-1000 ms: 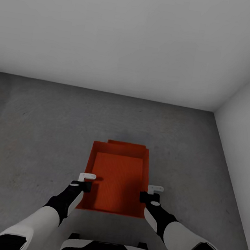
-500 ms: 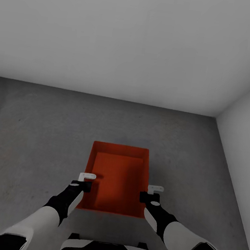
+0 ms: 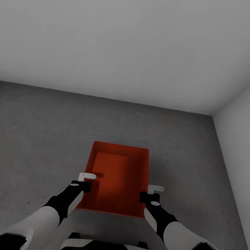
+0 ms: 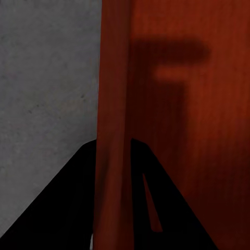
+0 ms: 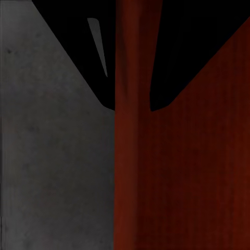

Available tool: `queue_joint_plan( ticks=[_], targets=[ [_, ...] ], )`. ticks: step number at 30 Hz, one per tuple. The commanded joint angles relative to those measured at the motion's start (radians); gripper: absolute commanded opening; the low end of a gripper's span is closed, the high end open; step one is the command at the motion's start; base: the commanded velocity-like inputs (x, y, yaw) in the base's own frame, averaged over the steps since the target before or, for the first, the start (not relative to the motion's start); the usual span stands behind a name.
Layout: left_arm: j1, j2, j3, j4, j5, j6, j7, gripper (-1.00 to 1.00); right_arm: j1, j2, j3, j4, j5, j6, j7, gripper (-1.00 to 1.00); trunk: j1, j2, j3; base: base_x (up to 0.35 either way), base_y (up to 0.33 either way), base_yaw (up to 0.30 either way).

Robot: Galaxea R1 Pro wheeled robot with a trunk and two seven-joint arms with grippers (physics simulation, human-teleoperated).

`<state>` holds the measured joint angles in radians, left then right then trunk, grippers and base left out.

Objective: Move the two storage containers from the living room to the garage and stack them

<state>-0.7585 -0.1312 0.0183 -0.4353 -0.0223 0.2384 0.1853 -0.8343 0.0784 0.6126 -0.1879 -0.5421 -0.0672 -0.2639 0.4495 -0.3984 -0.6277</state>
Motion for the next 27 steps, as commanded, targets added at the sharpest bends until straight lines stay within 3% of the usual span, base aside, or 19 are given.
queue_joint_plan(
  ticks=[1, 27],
  targets=[
    [0.001, 0.042, -0.003, 0.006, -0.004, 0.007, 0.006, -1.00, -0.002, 0.000, -0.013, -0.002, 0.006, -0.028, 0.000, -1.00, 0.000, -0.002, -0.002, 0.001, 0.000, -0.202],
    [0.001, 0.042, -0.003, 0.006, -0.004, 0.007, 0.006, -1.00, -0.002, 0.000, -0.013, -0.002, 0.006, -0.028, 0.000, -1.00, 0.000, -0.002, -0.016, 0.000, 0.000, -0.028]
  ],
)
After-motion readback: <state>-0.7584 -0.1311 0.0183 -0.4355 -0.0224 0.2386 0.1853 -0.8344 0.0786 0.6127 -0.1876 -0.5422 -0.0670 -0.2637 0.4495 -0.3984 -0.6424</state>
